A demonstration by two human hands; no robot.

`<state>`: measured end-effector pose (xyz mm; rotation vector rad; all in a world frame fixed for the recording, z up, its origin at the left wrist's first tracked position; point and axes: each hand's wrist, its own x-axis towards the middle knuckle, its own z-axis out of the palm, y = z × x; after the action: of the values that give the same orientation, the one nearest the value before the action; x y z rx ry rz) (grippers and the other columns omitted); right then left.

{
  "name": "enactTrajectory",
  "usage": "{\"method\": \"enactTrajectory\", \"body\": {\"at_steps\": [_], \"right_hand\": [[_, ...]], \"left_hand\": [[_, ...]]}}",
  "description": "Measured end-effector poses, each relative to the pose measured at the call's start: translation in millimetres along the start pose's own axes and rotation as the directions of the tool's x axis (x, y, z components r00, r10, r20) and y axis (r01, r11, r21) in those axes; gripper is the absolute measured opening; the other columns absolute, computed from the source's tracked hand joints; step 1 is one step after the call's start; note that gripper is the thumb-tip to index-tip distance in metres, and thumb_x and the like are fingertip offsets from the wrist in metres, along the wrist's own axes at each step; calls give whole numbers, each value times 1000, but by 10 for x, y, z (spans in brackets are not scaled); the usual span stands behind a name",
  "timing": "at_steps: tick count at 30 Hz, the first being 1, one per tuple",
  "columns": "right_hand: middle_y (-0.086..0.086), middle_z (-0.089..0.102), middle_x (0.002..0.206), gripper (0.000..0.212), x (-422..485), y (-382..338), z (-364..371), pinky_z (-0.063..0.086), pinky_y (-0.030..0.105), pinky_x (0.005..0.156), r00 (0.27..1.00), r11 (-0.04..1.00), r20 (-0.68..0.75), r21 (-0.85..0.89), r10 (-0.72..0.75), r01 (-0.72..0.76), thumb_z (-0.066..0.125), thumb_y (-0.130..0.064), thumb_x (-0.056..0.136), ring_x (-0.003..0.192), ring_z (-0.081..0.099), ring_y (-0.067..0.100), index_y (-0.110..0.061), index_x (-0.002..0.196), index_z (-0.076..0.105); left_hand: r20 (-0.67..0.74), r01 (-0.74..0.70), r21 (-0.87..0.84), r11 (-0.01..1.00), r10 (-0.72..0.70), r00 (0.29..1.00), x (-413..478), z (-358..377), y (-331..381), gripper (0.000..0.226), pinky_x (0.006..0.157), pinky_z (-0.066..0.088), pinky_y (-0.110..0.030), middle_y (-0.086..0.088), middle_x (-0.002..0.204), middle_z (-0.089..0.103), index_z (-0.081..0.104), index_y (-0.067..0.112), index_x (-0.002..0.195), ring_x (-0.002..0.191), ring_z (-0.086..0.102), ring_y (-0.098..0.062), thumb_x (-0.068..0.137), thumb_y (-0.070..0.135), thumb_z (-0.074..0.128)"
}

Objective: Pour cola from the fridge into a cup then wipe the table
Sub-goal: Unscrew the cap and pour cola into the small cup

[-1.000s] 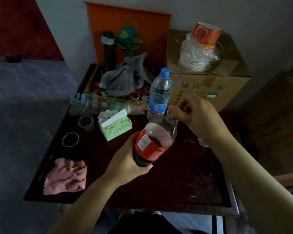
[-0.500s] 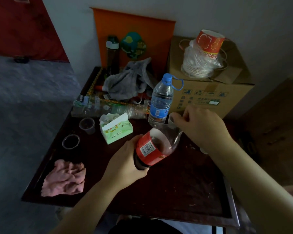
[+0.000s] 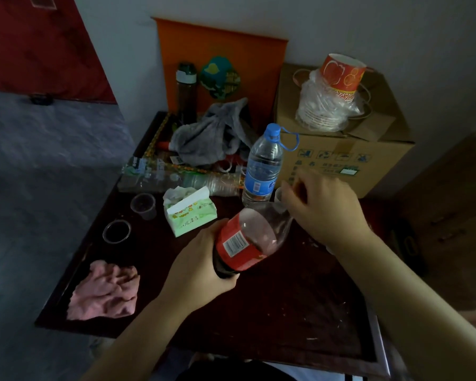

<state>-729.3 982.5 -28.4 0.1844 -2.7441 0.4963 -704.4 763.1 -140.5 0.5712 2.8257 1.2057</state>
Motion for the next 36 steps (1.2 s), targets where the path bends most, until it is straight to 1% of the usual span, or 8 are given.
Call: {"method": "enactTrajectory", "body": {"at_steps": [4, 10, 14, 18, 21, 27, 32, 36], "right_hand": [[-4, 47, 53, 40, -55, -152, 37, 37, 29, 48, 968, 963, -14, -103, 249, -249, 47, -50, 89, 53, 51, 23, -17, 67, 45], [3, 58, 60, 41, -125, -73, 33, 43, 37, 45, 954, 912, -172, 291, -246, 288, 47, -41, 90, 53, 57, 23, -5, 70, 54], [8, 56, 62, 45, -154, 108, 3, 43, 35, 45, 829, 823, -135, 110, -543, 557, 39, -36, 96, 52, 55, 28, -3, 71, 57], [-6, 43, 48, 36, -254, -93, 6, 39, 29, 41, 996, 993, -82, -114, -25, 16, 44, -46, 89, 43, 51, 23, -16, 70, 45], [-10, 39, 47, 41, -292, -207, 31, 40, 30, 45, 978, 977, -66, -68, 198, -202, 43, -56, 84, 45, 49, 22, -19, 66, 42], [6, 60, 62, 42, -298, -164, -45, 46, 39, 48, 934, 907, -203, 251, -294, 340, 44, -44, 93, 55, 59, 26, -8, 72, 52], [12, 60, 65, 35, -248, 113, -130, 37, 30, 63, 551, 566, -211, -11, -807, 824, 33, -35, 98, 69, 47, 22, -6, 89, 51], [10, 62, 75, 33, -315, 157, -149, 40, 28, 65, 682, 681, -118, 51, -722, 730, 35, -39, 97, 74, 50, 19, -9, 95, 48]], "left_hand": [[-39, -47, 52, 998, 49, 998, -2, 26, -29, 90, 81, 43, -12, 10, 121, 55, 38, 18, 136, 105, 52, 2, 59, 36, 82], [68, 47, -191, 980, -35, 997, -89, -48, -19, 90, 80, 45, -5, 26, 118, 52, 31, 42, 132, 109, 51, 11, 60, 34, 85], [59, 15, -102, 995, -9, 998, -144, -65, -36, 90, 82, 48, -13, 24, 121, 52, 35, 39, 135, 108, 52, 9, 59, 39, 83], [-54, -59, 97, 994, 65, 996, -173, -21, -62, 91, 82, 44, -14, 11, 119, 56, 40, 22, 135, 104, 56, -2, 56, 36, 84], [-90, -70, 113, 991, 80, 993, -174, 8, -67, 91, 81, 46, -19, 6, 119, 57, 41, 18, 134, 104, 56, -5, 55, 33, 85], [-6, -8, -229, 973, 7, 1000, -250, -49, 15, 97, 83, 42, -4, 30, 120, 52, 27, 59, 126, 110, 52, 11, 56, 28, 87], [21, -60, -124, 990, 63, 998, -297, -63, 4, 93, 86, 49, -16, 21, 123, 53, 35, 39, 133, 110, 53, 6, 56, 32, 87], [11, -68, -67, 995, 69, 998, -295, -47, -17, 92, 85, 50, -19, 19, 123, 52, 37, 32, 135, 110, 53, 4, 57, 37, 85]]}}
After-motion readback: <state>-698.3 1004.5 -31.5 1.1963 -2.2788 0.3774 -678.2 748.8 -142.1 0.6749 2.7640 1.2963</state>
